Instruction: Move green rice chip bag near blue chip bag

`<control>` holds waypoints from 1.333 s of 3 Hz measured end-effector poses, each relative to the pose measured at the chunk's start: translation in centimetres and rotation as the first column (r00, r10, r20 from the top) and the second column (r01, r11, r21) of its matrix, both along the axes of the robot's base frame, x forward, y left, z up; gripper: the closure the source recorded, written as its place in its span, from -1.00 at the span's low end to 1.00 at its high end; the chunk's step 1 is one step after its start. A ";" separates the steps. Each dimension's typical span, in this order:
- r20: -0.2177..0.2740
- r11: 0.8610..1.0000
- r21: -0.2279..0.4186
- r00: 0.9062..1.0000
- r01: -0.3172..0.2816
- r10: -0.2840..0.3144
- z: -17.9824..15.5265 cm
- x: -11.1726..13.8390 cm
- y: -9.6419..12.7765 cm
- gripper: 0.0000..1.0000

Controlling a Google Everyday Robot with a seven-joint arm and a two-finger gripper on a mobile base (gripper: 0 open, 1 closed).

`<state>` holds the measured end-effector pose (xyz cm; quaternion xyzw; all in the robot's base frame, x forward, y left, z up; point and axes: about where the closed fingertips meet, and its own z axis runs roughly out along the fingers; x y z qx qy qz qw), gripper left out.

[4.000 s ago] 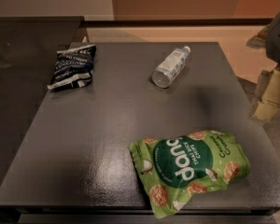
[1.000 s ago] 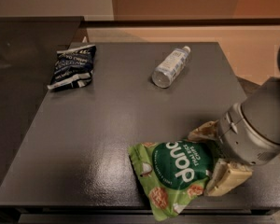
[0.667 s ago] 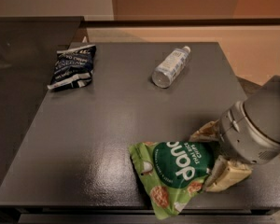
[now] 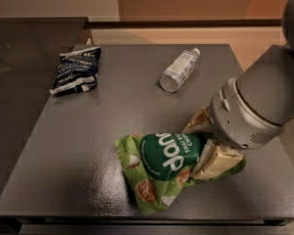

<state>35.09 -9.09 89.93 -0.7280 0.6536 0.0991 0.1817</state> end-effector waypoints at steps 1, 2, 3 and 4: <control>0.057 1.000 0.014 0.998 -0.010 0.009 2.1 1.7 3.2 1.00; 0.127 0.999 0.037 0.992 -0.015 0.010 3.3 4.4 6.4 1.00; 0.183 0.998 0.063 0.983 -0.020 0.008 3.8 7.9 9.5 1.00; 0.217 0.997 0.074 0.976 -0.033 0.016 3.2 11.3 12.2 1.00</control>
Offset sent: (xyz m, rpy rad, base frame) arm 0.0847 0.1016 0.0409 0.0750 -0.2061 0.0054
